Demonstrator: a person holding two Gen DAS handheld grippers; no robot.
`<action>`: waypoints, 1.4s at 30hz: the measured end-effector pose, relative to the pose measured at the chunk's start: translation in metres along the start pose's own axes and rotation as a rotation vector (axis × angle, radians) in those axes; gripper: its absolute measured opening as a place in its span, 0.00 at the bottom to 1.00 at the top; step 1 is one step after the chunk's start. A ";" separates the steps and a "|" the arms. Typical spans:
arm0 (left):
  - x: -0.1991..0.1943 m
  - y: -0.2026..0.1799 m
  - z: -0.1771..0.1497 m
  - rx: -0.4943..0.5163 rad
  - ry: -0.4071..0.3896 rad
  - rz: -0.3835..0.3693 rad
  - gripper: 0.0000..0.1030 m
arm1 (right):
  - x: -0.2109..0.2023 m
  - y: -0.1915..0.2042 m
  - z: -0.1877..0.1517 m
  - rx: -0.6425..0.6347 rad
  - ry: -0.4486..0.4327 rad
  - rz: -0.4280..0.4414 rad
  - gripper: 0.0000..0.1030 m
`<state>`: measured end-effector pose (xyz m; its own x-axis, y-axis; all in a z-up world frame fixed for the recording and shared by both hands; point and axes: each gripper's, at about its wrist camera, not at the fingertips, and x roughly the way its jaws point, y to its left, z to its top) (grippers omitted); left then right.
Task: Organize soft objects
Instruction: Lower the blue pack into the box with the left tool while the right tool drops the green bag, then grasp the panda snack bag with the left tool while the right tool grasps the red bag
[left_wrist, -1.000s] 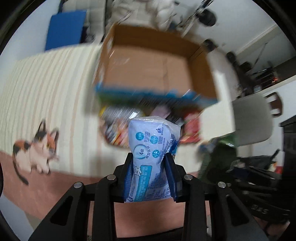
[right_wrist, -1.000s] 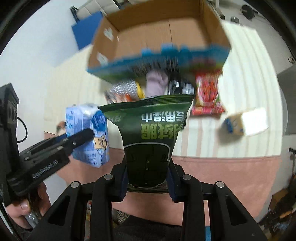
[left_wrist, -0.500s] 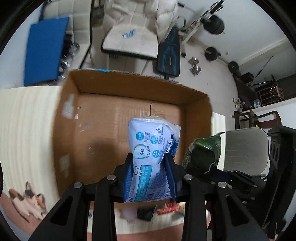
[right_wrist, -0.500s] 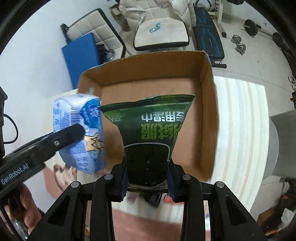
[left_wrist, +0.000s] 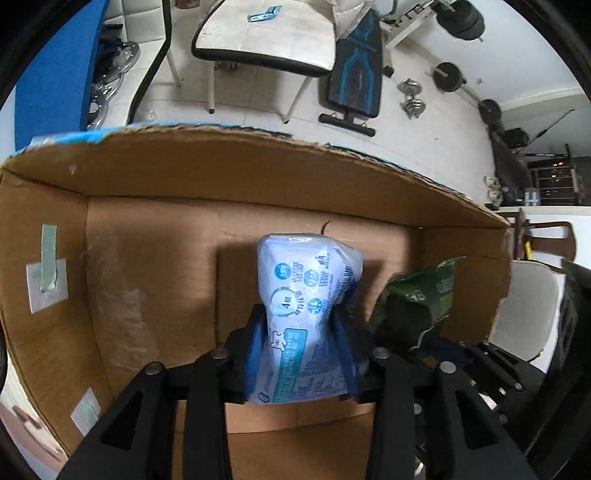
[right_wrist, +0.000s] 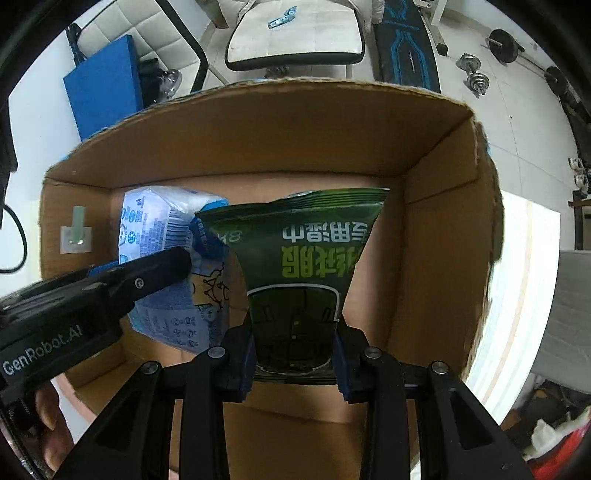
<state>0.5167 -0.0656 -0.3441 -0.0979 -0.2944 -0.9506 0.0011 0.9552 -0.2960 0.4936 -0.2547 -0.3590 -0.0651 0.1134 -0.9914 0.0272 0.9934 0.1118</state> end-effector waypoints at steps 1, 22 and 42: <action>0.001 0.001 0.002 -0.008 0.001 0.008 0.34 | 0.001 -0.002 0.000 -0.005 0.004 -0.002 0.37; -0.120 0.004 -0.138 0.115 -0.278 0.228 0.98 | -0.109 0.000 -0.136 -0.026 -0.148 0.045 0.95; 0.030 0.201 -0.268 -0.641 -0.019 -0.213 0.79 | 0.006 -0.005 -0.229 0.148 -0.079 0.069 0.70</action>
<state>0.2470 0.1260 -0.4067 -0.0132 -0.4736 -0.8806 -0.6074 0.7034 -0.3692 0.2648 -0.2548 -0.3504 0.0204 0.1733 -0.9847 0.1761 0.9688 0.1741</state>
